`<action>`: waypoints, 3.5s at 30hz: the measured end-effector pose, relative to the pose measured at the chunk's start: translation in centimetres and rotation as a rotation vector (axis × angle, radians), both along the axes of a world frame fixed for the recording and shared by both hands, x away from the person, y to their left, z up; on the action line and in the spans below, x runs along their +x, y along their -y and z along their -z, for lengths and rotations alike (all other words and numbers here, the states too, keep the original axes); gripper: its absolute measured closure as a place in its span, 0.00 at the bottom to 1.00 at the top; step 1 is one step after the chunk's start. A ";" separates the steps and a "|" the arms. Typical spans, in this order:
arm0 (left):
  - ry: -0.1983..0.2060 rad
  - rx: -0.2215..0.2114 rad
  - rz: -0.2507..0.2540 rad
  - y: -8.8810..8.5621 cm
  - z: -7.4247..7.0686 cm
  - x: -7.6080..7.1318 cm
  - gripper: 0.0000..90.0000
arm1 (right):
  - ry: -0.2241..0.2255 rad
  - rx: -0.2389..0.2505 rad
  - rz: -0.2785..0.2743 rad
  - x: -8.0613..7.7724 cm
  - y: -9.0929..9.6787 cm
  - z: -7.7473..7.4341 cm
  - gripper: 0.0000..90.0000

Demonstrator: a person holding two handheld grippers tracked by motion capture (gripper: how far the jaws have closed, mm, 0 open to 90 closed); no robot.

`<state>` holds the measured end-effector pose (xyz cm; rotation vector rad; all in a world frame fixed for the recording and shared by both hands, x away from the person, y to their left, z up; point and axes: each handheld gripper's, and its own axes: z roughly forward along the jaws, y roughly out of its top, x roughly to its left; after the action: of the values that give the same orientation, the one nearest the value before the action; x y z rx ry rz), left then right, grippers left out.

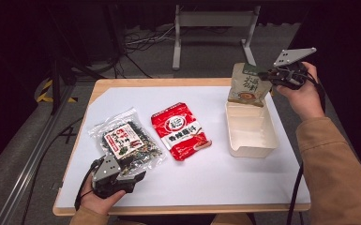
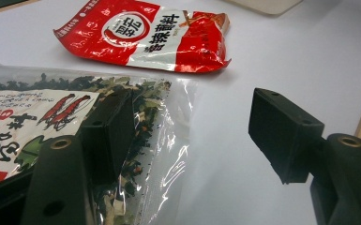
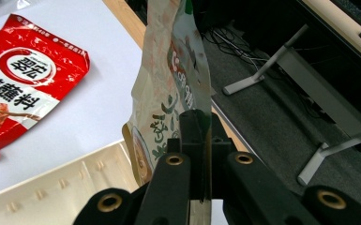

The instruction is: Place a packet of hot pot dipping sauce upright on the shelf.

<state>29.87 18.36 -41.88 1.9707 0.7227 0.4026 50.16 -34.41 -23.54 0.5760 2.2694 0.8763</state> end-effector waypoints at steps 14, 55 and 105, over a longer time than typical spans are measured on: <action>-0.007 -0.004 0.004 0.1 0.1 0.0 0.36 | -0.002 -0.022 0.011 2.0 1.0 1.3 0.99; -0.010 -0.001 0.003 0.1 0.0 0.0 0.35 | -0.082 -0.110 -0.026 3.2 -0.1 4.8 0.98; -0.014 -0.035 0.027 0.9 -0.4 1.3 0.33 | -0.066 0.260 0.163 -6.4 1.0 2.8 0.41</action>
<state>31.15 17.45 -41.48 1.9495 0.7071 0.3583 43.79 -35.40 -26.34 0.9039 2.1441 1.0911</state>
